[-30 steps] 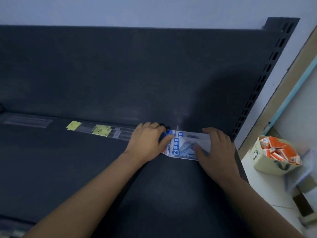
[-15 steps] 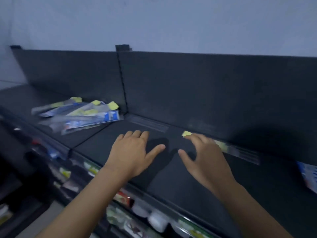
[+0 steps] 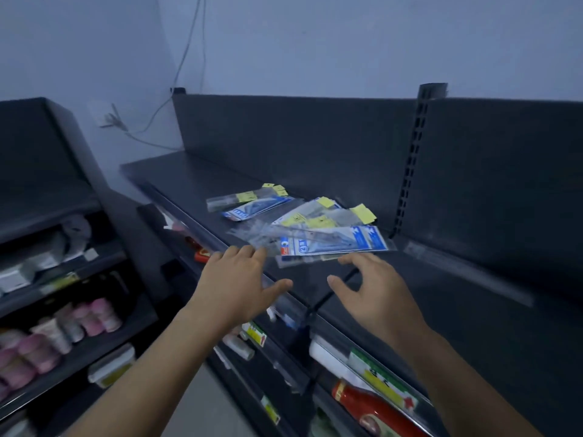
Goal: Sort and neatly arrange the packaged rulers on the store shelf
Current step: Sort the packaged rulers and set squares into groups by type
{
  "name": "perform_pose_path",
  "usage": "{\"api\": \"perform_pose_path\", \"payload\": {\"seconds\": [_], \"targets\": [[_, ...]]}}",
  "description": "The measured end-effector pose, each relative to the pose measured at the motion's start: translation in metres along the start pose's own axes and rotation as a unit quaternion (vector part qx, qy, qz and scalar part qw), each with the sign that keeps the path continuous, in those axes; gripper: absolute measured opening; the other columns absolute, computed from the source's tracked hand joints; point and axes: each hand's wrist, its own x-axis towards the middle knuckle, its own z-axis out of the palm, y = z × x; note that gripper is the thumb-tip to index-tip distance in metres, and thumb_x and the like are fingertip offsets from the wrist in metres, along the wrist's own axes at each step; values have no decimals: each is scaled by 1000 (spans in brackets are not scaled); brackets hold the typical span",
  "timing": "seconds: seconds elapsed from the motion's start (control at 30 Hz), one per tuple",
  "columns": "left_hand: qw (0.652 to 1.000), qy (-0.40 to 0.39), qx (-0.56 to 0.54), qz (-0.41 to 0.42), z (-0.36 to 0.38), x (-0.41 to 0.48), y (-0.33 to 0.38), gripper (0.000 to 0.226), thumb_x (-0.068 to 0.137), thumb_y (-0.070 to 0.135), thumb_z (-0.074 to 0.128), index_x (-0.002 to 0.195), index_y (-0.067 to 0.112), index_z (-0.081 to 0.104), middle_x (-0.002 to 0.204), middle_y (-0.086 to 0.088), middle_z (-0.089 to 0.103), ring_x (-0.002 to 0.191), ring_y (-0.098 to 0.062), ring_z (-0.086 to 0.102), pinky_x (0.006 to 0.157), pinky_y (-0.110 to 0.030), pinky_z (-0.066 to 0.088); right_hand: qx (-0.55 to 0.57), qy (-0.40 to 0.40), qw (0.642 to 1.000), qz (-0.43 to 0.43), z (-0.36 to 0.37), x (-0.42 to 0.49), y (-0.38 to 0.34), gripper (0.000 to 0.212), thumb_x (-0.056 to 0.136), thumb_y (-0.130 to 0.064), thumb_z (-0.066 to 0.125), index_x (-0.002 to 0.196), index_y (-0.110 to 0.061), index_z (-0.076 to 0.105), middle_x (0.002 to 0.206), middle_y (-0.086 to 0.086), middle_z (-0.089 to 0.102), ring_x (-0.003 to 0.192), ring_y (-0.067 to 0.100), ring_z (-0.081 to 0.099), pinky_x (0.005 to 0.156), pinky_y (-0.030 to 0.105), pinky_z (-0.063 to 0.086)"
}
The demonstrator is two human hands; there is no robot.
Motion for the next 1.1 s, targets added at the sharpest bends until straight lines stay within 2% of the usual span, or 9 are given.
{"api": "perform_pose_path", "payload": {"seconds": [0.1,0.2,0.33,0.47,0.63,0.8,0.97,1.03,1.1], "targets": [[1000,-2,-2,1,19,32,-28,75,87,74,32,142,23,36,141,2,47,129,-21,42,102,-36,33,-5,-17,1000,-6,27,39,-2,39,88,-33,63,122,-14,59,119,-2,60,113,17,52,92,23,39],[1000,1,0,9,35,72,-52,67,89,67,37,140,23,39,139,2,49,128,-22,44,102,-37,33,-16,-27,999,-25,55,86,1,37,86,-24,66,120,-12,60,117,3,62,111,23,55,95,34,42],[1000,-9,2,10,53,146,-90,58,91,62,40,133,23,44,133,0,54,123,-24,47,98,-35,34,-64,-73,995,-22,99,159,5,39,90,-29,60,127,-18,53,124,-2,56,114,19,51,93,30,42],[1000,-19,-12,21,70,215,-123,56,91,58,44,133,23,46,130,0,56,119,-25,51,96,-36,36,-152,-110,982,-32,133,216,5,22,93,-28,48,113,-21,55,112,-1,54,108,20,48,84,29,38],[997,-39,-56,26,91,272,-159,48,91,50,48,132,24,49,130,-1,57,118,-26,52,94,-35,39,-158,-145,976,-26,158,268,-9,22,94,-32,50,114,-25,55,111,-4,53,109,18,47,90,31,33],[996,-41,-63,56,108,332,-196,41,93,40,48,130,22,51,130,-3,57,117,-28,54,91,-33,40,-164,-136,977,-14,188,310,-24,22,95,-26,48,114,-20,57,116,0,56,111,21,49,94,31,37],[976,-101,-125,145,126,384,-223,44,90,49,54,123,20,54,125,-5,56,114,-27,54,90,-34,43,-97,-125,985,73,210,332,-41,32,84,-24,58,116,-25,60,113,-4,61,103,15,55,90,28,42],[960,-126,-178,174,130,403,-229,48,87,52,57,122,19,55,120,-5,56,110,-26,55,89,-36,45,-87,-93,983,134,215,341,-50,38,81,-27,59,119,-22,61,116,-3,62,107,16,57,91,28,44],[949,-131,-206,199,137,420,-231,45,86,50,59,117,17,56,114,-5,56,106,-25,55,82,-34,45,-135,-37,969,205,221,349,-56,39,85,-36,56,120,-20,60,122,0,61,113,20,55,90,29,44]]}}
